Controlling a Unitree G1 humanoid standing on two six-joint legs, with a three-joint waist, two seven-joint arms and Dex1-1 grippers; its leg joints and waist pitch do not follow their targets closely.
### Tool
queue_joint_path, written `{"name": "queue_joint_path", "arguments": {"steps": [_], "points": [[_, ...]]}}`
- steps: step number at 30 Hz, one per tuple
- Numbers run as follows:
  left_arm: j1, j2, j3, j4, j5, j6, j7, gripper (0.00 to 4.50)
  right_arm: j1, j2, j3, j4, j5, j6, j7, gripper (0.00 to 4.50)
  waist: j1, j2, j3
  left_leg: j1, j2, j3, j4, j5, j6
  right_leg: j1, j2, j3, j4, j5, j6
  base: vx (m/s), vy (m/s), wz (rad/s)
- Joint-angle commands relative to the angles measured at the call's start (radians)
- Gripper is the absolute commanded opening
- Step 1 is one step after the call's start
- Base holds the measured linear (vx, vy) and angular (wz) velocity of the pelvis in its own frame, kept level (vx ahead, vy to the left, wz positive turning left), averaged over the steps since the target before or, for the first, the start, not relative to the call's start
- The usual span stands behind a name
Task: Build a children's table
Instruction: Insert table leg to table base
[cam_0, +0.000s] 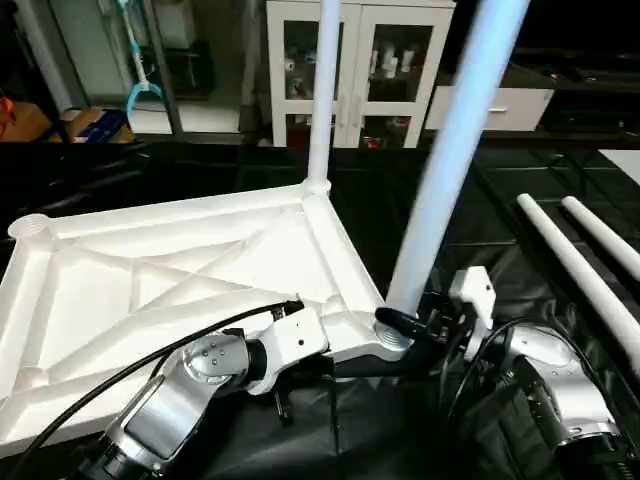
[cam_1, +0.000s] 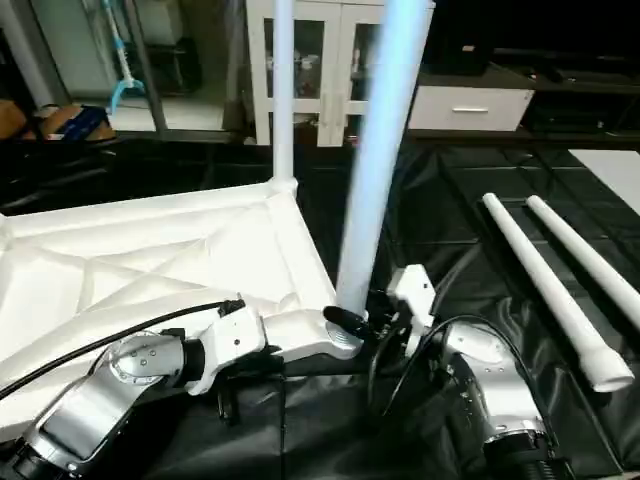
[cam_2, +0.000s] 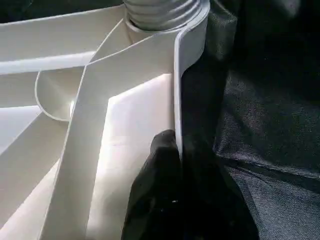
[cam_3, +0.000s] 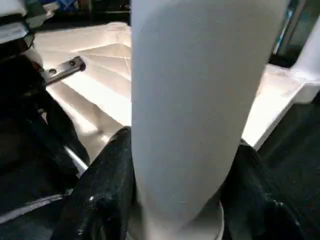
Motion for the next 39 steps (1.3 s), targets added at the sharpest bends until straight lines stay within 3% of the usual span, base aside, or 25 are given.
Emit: {"name": "queue_joint_path", "arguments": {"steps": [1,4,9,10,11,13,14,16,17,21,23,26,28,31,35,39], "points": [[-0.022,-0.007,-0.013,-0.015,-0.004,-0.038,-0.006,0.0,0.053,-0.041,0.067,0.13,-0.142,0.032,-0.026,1.91,-0.01,0.003,-0.008,0.013,0.086,-0.057,-0.11,-0.531,-0.039,-0.014,-0.089,0.047,-0.101,-0.545,-0.118,0.0,0.0,0.0],[-0.022,-0.006,-0.012,-0.015,-0.002,-0.038,-0.005,0.0,0.049,-0.05,0.078,0.14,-0.148,0.017,-0.021,1.91,-0.013,0.004,-0.011,0.015,0.086,-0.06,-0.113,-0.545,-0.039,-0.013,-0.091,0.047,-0.107,-0.552,-0.103,0.0,0.0,0.0],[-0.021,-0.003,-0.008,-0.016,0.002,-0.043,-0.006,0.0,0.017,-0.006,0.003,0.138,-0.048,0.076,-0.057,1.91,-0.016,0.003,-0.01,0.013,0.086,-0.059,-0.114,-0.539,-0.03,-0.015,-0.091,0.051,-0.105,-0.53,-0.119,0.0,0.0,0.0],[-0.02,-0.001,-0.007,-0.016,0.002,-0.044,-0.006,0.0,0.001,0.023,-0.038,0.113,0.019,0.138,-0.073,1.91,-0.018,0.004,-0.008,0.012,0.084,-0.059,-0.114,-0.543,-0.029,-0.015,-0.09,0.051,-0.107,-0.537,-0.12,0.0,0.0,0.0],[-0.02,-0.001,-0.007,-0.016,0.002,-0.044,-0.006,0.0,0.001,0.023,-0.038,0.113,0.019,0.138,-0.073,1.91,-0.018,0.004,-0.009,0.012,0.085,-0.061,-0.114,-0.543,-0.03,-0.014,-0.091,0.052,-0.107,-0.538,-0.121,0.0,0.0,0.0],[-0.022,0.002,-0.003,-0.014,0.004,-0.051,-0.003,0.0,-0.028,0.053,-0.081,0.064,0.129,0.258,-0.071,1.91,-0.024,0.012,-0.009,0.008,0.084,-0.067,-0.116,-0.547,-0.036,-0.009,-0.09,0.049,-0.103,-0.533,-0.121,0.0,0.0,0.0],[-0.022,0.001,-0.002,-0.013,0.004,-0.053,-0.001,0.0,-0.034,0.052,-0.087,0.043,0.171,0.313,-0.053,1.91,-0.024,0.008,-0.012,0.009,0.085,-0.063,-0.113,-0.533,-0.035,-0.011,-0.091,0.049,-0.104,-0.515,-0.126,0.0,0.0,0.0],[-0.023,0.0,-0.001,-0.011,0.005,-0.056,0.001,0.0,-0.043,0.048,-0.094,0.012,0.236,0.4,-0.022,1.91,-0.023,0.011,-0.012,0.008,0.084,-0.061,-0.113,-0.502,-0.027,-0.008,-0.088,0.052,-0.102,-0.485,-0.137,0.0,0.0,0.0],[-0.026,-0.004,-0.001,-0.008,0.006,-0.058,0.002,0.0,-0.048,0.025,-0.087,-0.022,0.294,0.497,0.034,1.91,-0.019,0.011,-0.014,0.007,0.084,-0.056,-0.111,-0.464,-0.017,-0.006,-0.089,0.053,-0.099,-0.451,-0.152,0.0,0.0,0.0],[-0.03,-0.006,-0.001,-0.006,0.006,-0.058,0.002,0.0,-0.049,-0.015,-0.065,-0.01,0.26,0.513,0.102,1.91,0.002,0.01,-0.02,-0.007,0.09,-0.04,-0.103,-0.277,0.032,0.008,-0.097,0.055,-0.084,-0.297,-0.206,0.0,0.0,0.0],[-0.029,-0.007,-0.001,-0.007,0.006,-0.056,0.001,0.0,-0.049,-0.039,-0.05,0.014,0.219,0.5,0.119,1.91,0.01,0.006,-0.02,-0.002,0.09,-0.033,-0.099,-0.242,0.044,0.006,-0.097,0.054,-0.084,-0.285,-0.213,0.0,0.0,0.0],[-0.024,-0.006,-0.001,-0.01,0.007,-0.056,0.0,0.0,-0.044,-0.072,-0.012,0.043,0.14,0.436,0.126,1.91,0.016,0.008,-0.02,-0.002,0.092,-0.032,-0.098,-0.197,0.052,0.009,-0.095,0.052,-0.078,-0.263,-0.219,0.0,0.0,0.0],[-0.022,-0.004,0.001,-0.01,0.009,-0.058,-0.001,0.0,-0.043,-0.091,0.009,0.051,0.102,0.398,0.11,1.91,0.022,0.01,-0.019,0.002,0.093,-0.031,-0.098,-0.211,0.045,0.007,-0.096,0.051,-0.08,-0.286,-0.217,0.0,0.0,0.0],[-0.019,0.0,0.002,-0.01,0.01,-0.062,-0.001,0.0,-0.066,-0.087,-0.023,0.082,0.103,0.384,0.056,1.91,0.022,0.01,-0.018,0.0,0.092,-0.036,-0.102,-0.242,0.032,0.013,-0.096,0.051,-0.081,-0.327,-0.203,0.0,0.0,0.0],[-0.023,0.001,-0.002,-0.007,0.01,-0.062,-0.007,0.0,-0.088,-0.079,-0.043,0.134,0.082,0.359,0.026,1.91,0.017,0.012,-0.016,0.002,0.091,-0.037,-0.103,-0.286,0.017,0.01,-0.095,0.05,-0.086,-0.37,-0.193,0.0,0.0,0.0],[-0.028,0.0,-0.003,-0.007,0.009,-0.06,-0.009,0.0,-0.056,-0.092,-0.015,0.136,0.053,0.342,0.037,1.91,0.017,0.011,-0.015,0.004,0.091,-0.038,-0.105,-0.315,0.004,0.007,-0.095,0.051,-0.089,-0.383,-0.186,0.0,0.0,0.0]]}}
